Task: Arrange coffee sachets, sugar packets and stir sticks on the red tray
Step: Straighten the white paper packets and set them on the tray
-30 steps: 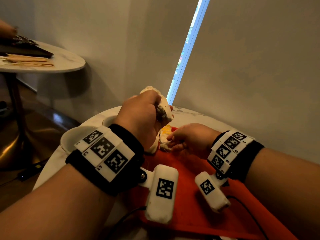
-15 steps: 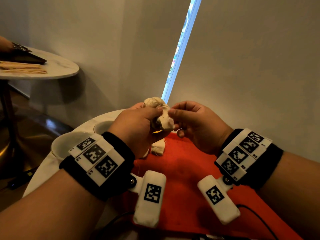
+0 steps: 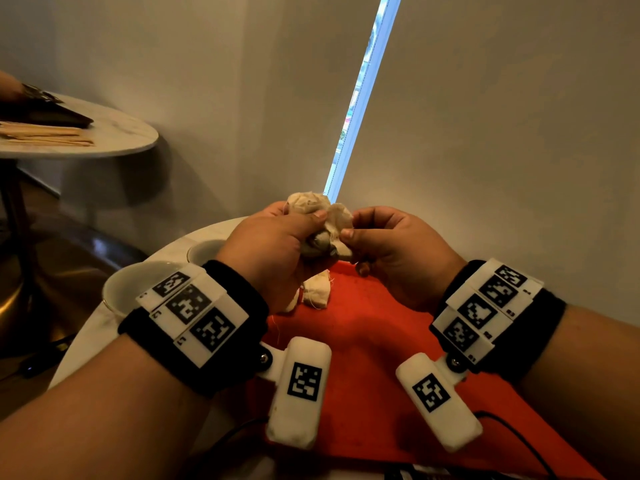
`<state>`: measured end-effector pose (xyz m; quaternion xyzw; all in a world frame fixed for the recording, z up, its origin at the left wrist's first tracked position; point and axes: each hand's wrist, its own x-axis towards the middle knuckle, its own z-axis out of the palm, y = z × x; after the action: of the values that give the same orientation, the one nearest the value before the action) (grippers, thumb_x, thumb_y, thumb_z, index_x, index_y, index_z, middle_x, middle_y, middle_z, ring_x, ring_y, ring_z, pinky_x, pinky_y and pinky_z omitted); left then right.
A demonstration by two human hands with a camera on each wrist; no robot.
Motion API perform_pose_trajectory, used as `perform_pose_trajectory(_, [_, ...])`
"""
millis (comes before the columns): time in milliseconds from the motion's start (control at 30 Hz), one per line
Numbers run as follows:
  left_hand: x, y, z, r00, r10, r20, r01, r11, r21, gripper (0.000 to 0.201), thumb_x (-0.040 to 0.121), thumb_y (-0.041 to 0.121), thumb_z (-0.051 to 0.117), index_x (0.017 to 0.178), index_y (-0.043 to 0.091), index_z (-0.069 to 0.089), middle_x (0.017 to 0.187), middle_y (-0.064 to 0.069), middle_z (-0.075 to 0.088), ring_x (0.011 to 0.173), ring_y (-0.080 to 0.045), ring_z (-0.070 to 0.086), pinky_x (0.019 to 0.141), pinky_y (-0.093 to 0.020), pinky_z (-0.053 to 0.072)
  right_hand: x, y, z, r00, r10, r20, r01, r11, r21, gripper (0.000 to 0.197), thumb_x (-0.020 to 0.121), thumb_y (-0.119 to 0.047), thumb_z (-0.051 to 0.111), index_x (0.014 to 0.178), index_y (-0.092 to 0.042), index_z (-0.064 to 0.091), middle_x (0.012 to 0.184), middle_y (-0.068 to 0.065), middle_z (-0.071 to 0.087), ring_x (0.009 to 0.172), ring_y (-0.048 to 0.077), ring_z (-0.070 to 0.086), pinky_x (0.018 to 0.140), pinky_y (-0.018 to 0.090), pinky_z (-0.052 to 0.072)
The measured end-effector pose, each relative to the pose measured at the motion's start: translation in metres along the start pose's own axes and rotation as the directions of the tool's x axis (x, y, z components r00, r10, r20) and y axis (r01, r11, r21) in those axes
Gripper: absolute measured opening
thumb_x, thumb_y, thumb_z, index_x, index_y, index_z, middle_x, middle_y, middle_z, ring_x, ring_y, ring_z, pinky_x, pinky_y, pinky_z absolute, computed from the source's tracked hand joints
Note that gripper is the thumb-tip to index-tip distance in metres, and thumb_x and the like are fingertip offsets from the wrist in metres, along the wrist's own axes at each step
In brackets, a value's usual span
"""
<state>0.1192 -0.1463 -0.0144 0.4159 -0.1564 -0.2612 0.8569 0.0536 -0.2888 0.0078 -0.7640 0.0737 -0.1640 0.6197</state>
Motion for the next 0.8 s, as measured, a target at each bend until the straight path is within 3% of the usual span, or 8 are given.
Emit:
perform_pose_trajectory(133, [0.0013,-0.0005,-0.0009,1.000,0.019,0.003,-0.019,1.000,-0.007,0.033,0.099,0.005,0.053,0.130,-0.002,0.053,0.104,-0.024,0.065,0.084,-0.026,0.060,0.080,-0.043,0.059,0.0003,0.0024,-0.0003,1.000,0.004,-0.009,-0.004,1.000,0.005,0.013,0.089,0.003,0.063,0.087,-0.009,0.065,0.071,0.007,0.070,0.058,0.017,0.058,0.051,0.029,0.037])
perform_pose_trajectory(267, [0.0012,-0.0009,-0.0017,1.000,0.027,0.006,-0.027,1.000,0.013,0.032,0.099,0.003,0.051,0.130,-0.003,0.053,0.121,-0.029,0.065,0.097,-0.034,0.064,0.084,-0.046,0.058,0.0017,0.0044,-0.0014,1.000,0.028,-0.012,-0.028,0.999,0.030,0.010,0.090,0.002,0.062,0.089,-0.008,0.064,0.075,0.010,0.071,0.062,0.020,0.062,0.048,0.027,0.040])
perform_pose_trajectory(433, [-0.0004,-0.0019,-0.0030,1.000,0.023,0.011,-0.024,0.995,0.102,0.034,0.093,-0.002,0.053,0.127,0.000,0.057,0.118,-0.031,0.064,0.093,-0.033,0.063,0.079,-0.041,0.054,0.0006,0.0046,0.0001,0.999,0.037,-0.007,-0.036,0.999,0.029,0.011,0.091,0.003,0.060,0.088,-0.008,0.061,0.072,0.010,0.069,0.056,0.018,0.057,0.047,0.027,0.036])
perform_pose_trajectory(500, [-0.0004,-0.0021,-0.0033,1.000,0.022,0.006,-0.022,0.992,0.121,0.035,0.092,-0.004,0.051,0.126,-0.002,0.056,0.106,-0.031,0.063,0.089,-0.032,0.056,0.074,-0.038,0.052,-0.0003,0.0048,0.0008,0.999,0.037,0.010,-0.037,0.999,0.022,0.013,0.091,0.004,0.060,0.087,-0.008,0.061,0.068,0.008,0.067,0.052,0.015,0.053,0.044,0.025,0.034])
perform_pose_trajectory(567, [-0.0004,-0.0014,-0.0038,1.000,0.028,-0.004,-0.027,0.991,0.133,0.031,0.092,-0.003,0.051,0.123,-0.002,0.056,0.098,-0.022,0.059,0.086,-0.030,0.053,0.067,-0.032,0.051,-0.0009,0.0055,0.0006,0.999,0.040,0.017,-0.040,0.999,0.009,0.014,0.091,0.005,0.060,0.087,-0.009,0.063,0.069,0.010,0.066,0.050,0.014,0.051,0.043,0.024,0.033])
perform_pose_trajectory(733, [0.0014,0.0009,-0.0059,0.993,0.077,-0.084,-0.067,0.991,0.118,0.021,0.093,0.002,0.055,0.110,0.014,0.060,0.071,-0.006,0.059,0.061,-0.016,0.056,0.063,-0.030,0.047,0.0037,0.0078,-0.0054,0.992,0.101,-0.073,-0.102,0.995,0.000,0.014,0.092,0.004,0.059,0.091,-0.008,0.064,0.071,0.009,0.066,0.048,0.012,0.050,0.043,0.023,0.031])
perform_pose_trajectory(800, [0.0028,0.0033,-0.0062,0.986,0.109,-0.129,-0.097,0.991,0.097,0.019,0.094,0.004,0.056,0.108,0.016,0.059,0.071,-0.004,0.058,0.060,-0.014,0.056,0.059,-0.028,0.049,0.0058,0.0088,-0.0087,0.981,0.167,-0.098,-0.170,0.985,-0.025,0.016,0.093,0.004,0.058,0.088,-0.010,0.062,0.067,0.008,0.068,0.047,0.013,0.053,0.045,0.023,0.031])
